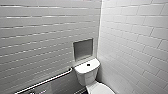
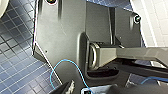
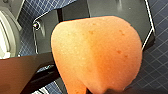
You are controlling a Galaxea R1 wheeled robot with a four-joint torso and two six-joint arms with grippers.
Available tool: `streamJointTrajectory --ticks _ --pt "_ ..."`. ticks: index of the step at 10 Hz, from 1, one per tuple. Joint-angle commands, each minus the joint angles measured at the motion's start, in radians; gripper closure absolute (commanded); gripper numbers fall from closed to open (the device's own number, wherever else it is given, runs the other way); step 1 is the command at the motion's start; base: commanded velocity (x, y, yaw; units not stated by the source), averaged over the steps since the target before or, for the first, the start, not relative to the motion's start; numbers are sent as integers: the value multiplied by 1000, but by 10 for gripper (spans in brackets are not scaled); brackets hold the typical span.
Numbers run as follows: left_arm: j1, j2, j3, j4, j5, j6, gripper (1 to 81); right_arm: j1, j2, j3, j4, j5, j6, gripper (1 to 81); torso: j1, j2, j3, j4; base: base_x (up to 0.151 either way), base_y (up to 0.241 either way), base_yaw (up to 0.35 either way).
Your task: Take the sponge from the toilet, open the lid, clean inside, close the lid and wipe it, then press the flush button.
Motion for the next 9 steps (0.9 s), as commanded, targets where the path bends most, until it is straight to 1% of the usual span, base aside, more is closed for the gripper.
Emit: streamJointTrajectory --ticks 1,9 --pt "-29 -12 12 -12 74 0 10 24 -11 2 -9 -66 3 811 0 0 0 0 81 0 0" --pt "-29 -10 14 -12 74 2 10 14 -8 -5 -11 -66 3 811 0 0 0 0 81 0 0"
